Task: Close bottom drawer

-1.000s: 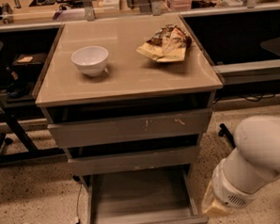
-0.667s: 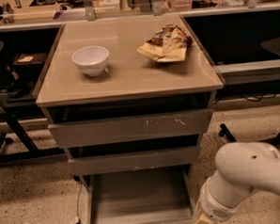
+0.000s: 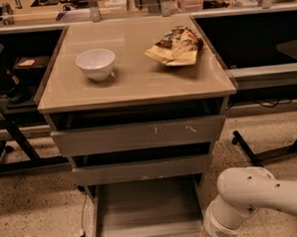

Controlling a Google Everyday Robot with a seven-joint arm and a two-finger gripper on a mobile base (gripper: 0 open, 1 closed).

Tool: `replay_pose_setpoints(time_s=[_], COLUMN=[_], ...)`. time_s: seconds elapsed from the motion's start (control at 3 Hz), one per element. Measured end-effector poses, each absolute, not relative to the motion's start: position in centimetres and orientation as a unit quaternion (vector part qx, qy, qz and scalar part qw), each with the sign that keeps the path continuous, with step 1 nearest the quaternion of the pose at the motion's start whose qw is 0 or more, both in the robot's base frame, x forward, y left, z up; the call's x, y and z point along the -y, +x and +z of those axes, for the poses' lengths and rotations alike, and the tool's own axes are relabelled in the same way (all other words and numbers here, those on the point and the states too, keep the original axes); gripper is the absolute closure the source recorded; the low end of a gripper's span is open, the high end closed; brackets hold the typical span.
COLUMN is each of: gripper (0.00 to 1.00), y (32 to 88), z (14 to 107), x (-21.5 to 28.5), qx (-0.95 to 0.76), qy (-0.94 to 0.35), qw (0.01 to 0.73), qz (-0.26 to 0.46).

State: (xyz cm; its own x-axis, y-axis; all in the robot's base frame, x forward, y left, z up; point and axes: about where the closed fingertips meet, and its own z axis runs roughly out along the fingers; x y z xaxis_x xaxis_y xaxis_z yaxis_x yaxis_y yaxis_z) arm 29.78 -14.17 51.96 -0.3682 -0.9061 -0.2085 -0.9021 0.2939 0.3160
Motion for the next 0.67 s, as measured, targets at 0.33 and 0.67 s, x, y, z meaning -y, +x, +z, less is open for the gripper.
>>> replay_pose_setpoints(time_s=[0.33,0.67], gripper=[1.0,1.0], y=[29.3,29.6], z=[48.3,41.1], x=[13.7,12.5], qx=[0.809,0.817], qy=[0.549,0.528], qw=[0.013,0.027], qz=[-0.211,-0.23])
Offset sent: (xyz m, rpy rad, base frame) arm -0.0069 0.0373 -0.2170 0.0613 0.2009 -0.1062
